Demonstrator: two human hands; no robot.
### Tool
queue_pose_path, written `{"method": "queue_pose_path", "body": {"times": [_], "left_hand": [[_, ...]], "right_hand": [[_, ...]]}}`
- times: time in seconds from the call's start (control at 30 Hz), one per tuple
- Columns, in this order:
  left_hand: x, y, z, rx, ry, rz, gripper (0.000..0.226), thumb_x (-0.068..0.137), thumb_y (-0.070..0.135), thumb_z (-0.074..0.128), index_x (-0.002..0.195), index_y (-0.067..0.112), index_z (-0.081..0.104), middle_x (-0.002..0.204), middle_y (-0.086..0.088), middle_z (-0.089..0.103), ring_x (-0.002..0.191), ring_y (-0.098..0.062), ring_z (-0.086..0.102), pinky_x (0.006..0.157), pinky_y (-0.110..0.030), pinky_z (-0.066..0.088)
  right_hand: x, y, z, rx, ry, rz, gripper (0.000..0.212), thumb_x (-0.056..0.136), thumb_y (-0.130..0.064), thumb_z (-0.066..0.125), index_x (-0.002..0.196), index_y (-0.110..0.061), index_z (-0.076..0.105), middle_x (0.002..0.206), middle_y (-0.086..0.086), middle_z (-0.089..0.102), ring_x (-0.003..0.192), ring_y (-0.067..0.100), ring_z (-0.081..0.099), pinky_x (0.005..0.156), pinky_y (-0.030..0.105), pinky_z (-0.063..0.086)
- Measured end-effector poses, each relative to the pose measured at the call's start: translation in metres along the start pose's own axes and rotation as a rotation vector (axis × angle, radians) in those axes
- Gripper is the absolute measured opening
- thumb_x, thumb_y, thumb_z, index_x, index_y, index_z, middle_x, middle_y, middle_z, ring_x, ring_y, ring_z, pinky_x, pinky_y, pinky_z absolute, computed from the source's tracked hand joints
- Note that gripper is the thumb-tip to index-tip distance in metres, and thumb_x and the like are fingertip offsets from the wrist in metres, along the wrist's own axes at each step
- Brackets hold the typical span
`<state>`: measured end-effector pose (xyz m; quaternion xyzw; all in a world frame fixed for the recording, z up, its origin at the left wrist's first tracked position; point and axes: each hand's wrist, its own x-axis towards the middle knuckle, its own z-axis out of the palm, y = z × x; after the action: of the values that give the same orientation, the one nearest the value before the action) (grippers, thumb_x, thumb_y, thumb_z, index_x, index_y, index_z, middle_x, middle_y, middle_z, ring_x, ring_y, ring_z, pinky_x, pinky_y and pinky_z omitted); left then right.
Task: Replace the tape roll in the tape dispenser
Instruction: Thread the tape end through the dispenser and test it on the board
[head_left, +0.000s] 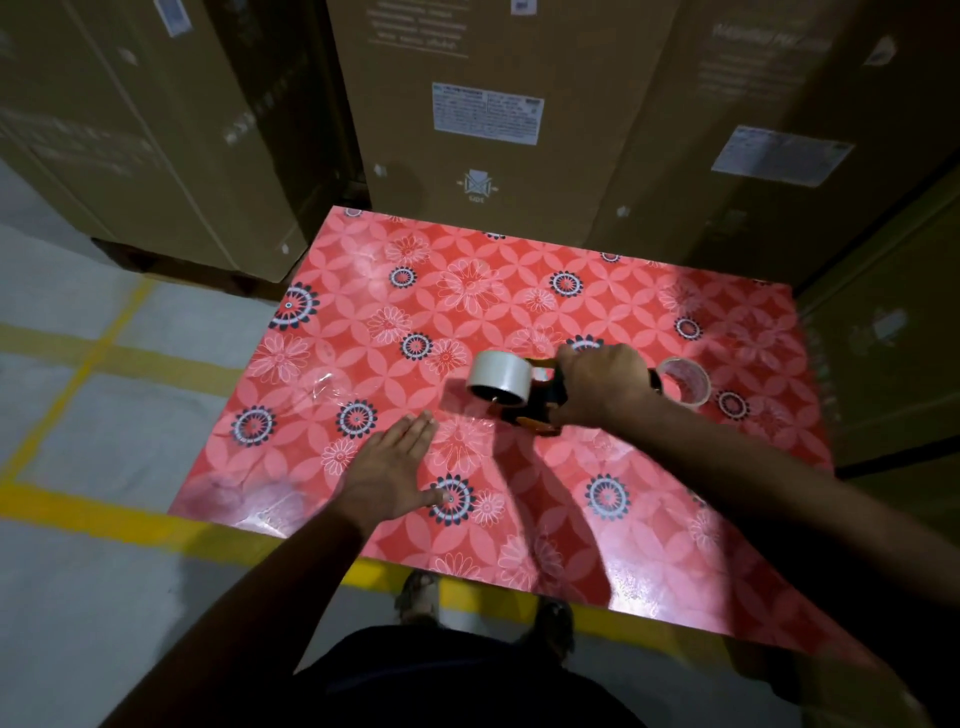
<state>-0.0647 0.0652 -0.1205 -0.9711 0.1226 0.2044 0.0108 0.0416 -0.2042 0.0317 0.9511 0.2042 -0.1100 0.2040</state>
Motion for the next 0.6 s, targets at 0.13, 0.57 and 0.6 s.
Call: {"method": "queue_pose_path", "body": {"times": [0.13,0.57,0.6], "left_hand": [[0.001,-0.001,0.002,0.043,-0.031,-0.011,0.108,0.084,0.087,0.019,0.153,0.017,-0.025,0.163,-0.002,-0.026,0.152,-0.020,-0.018,0.120,-0.040,-0.007],[0.002,0.005,0.001,-0.032,-0.061,-0.025,0.119,0.064,0.091,0.000,0.153,0.017,-0.024,0.163,-0.005,-0.027,0.150,-0.025,-0.022,0.116,-0.043,-0.011],[0.001,0.005,0.000,-0.046,-0.062,-0.027,0.120,0.062,0.091,-0.001,0.153,0.017,-0.024,0.163,-0.004,-0.026,0.150,-0.025,-0.022,0.116,-0.044,-0.011]], "right_hand": [[-0.003,0.041,0.011,-0.003,-0.026,0.111,0.075,0.072,-0.078,0.061,0.119,-0.020,0.049,0.073,-0.003,0.051,0.065,0.022,0.053,0.057,0.027,0.037],[-0.047,0.028,0.029,1.049,0.046,0.420,0.065,0.074,-0.079,0.057,0.103,-0.022,0.052,0.076,-0.002,0.061,0.064,0.021,0.062,0.059,0.031,0.046],[-0.048,0.020,0.034,1.358,0.030,0.442,0.054,0.078,-0.072,0.062,0.096,-0.021,0.058,0.067,0.001,0.060,0.051,0.020,0.058,0.053,0.029,0.043]]}}
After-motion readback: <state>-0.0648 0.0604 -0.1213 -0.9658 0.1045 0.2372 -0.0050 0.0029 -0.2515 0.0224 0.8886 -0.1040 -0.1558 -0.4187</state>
